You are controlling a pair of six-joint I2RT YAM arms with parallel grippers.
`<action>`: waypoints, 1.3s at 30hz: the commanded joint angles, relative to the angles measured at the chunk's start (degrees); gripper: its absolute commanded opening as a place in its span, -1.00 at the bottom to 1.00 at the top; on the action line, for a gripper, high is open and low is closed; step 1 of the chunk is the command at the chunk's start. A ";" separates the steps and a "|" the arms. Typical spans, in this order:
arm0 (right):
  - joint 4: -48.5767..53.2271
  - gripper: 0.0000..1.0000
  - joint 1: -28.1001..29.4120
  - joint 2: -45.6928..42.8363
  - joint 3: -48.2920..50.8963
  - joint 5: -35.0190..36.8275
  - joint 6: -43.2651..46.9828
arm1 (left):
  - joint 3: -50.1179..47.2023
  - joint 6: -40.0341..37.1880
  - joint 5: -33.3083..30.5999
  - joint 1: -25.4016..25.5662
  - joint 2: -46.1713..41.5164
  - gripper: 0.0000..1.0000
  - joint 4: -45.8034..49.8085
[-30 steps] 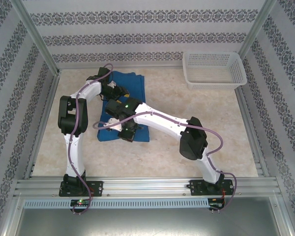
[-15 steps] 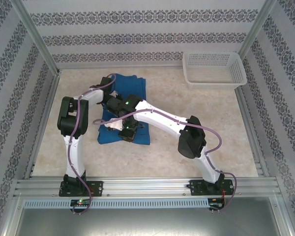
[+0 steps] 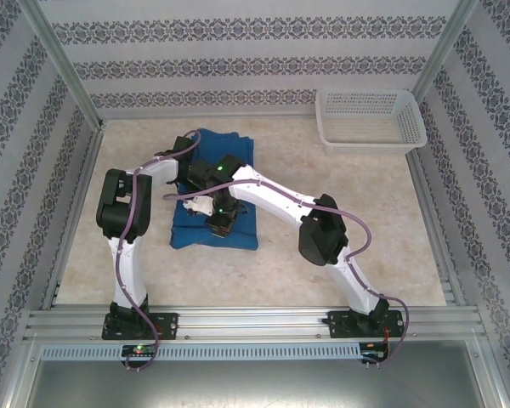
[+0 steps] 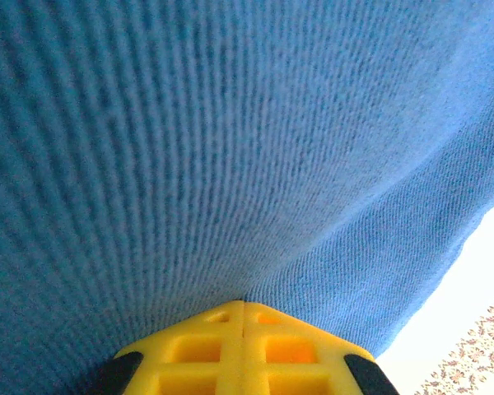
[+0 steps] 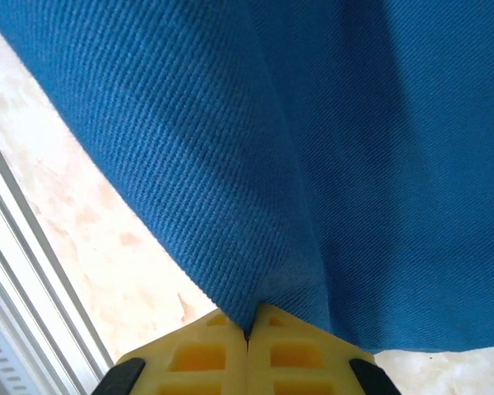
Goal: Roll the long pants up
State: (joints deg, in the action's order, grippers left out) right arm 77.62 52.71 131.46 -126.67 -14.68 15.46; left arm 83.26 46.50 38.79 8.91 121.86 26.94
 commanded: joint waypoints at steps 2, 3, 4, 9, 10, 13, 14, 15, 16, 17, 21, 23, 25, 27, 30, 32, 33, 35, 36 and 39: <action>0.07 -1.00 -1.18 2.09 -2.73 -0.99 1.93 | -0.14 -0.79 -0.96 1.27 1.01 -1.00 5.73; 0.21 -1.00 -1.58 2.55 -3.32 -1.13 1.96 | -0.07 -0.83 -0.90 1.22 1.04 -1.00 5.78; 0.33 -1.00 -2.05 3.19 -4.11 -1.09 2.19 | -0.04 -0.83 -0.91 1.26 1.01 -1.00 5.82; 1.87 -1.00 -3.81 6.40 -9.97 -1.49 2.87 | 0.05 -1.08 -0.99 1.25 1.09 -1.00 6.15; 1.98 -1.00 -4.21 7.19 -11.05 -1.56 3.06 | 0.01 -1.08 -0.99 1.27 1.01 -1.00 6.14; 1.87 -1.00 -5.26 9.31 -13.26 -1.58 3.00 | 0.14 -1.15 -0.90 1.21 1.09 -1.00 6.35; 1.83 -1.00 -5.54 9.87 -13.80 -1.71 2.91 | 0.18 -1.15 -0.90 1.24 1.04 -1.00 6.36; 1.69 -1.00 -5.76 10.58 -14.24 -1.89 2.82 | 0.16 -1.25 -0.90 1.27 1.18 -1.00 6.41; 1.40 -1.00 -5.94 11.08 -14.30 -2.15 2.73 | 0.23 -1.36 -1.04 1.25 1.18 -1.00 6.54; 1.17 -1.00 -5.95 11.42 -14.23 -2.36 2.71 | 0.28 -1.33 -0.97 1.27 1.19 -1.00 6.62; -0.11 -1.00 -5.82 12.94 -13.46 -2.90 2.30 | 0.60 -1.50 -0.95 1.27 1.30 -1.00 6.97; -1.26 -1.00 -5.78 13.21 -12.64 -2.95 1.99 | 1.06 -1.71 -1.08 1.27 1.29 -1.00 7.19; -2.82 -1.00 -5.69 13.46 -12.20 -3.39 1.28 | 1.72 -2.01 -1.12 1.28 1.30 -1.00 7.64; -4.24 -1.00 -5.36 13.57 -12.44 -4.01 0.59 | 2.38 -2.15 -1.08 1.29 1.42 -0.99 8.11; -5.82 -1.00 -4.75 13.96 -13.02 -3.48 0.18 | 3.23 -2.25 -1.08 1.21 1.21 -0.98 8.59; -6.62 -1.00 -4.63 14.48 -13.42 -1.93 -0.19 | 4.01 -2.31 -1.09 1.26 1.01 -0.99 9.13; -6.90 -1.00 -4.72 14.65 -13.43 -1.46 -0.30 | 4.49 -2.30 -0.95 1.24 0.80 -0.99 9.44; -7.64 -1.00 -4.72 15.01 -13.30 -0.64 -0.37 | 6.01 -2.79 -0.82 1.27 0.28 -0.99 10.99; -7.91 -1.00 -4.72 15.13 -13.25 -0.42 -0.40 | 6.91 -3.27 -1.12 1.26 -0.10 -0.99 11.96; -8.27 -1.00 -4.81 15.90 -13.16 0.09 -0.41 | 9.95 -5.09 -4.96 0.80 -2.84 -1.00 16.83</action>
State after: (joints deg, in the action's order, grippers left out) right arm 72.25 47.51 145.25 -139.24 -15.88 15.77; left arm 89.78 44.16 37.01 9.06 122.17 37.26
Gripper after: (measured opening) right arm 0.066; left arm 0.047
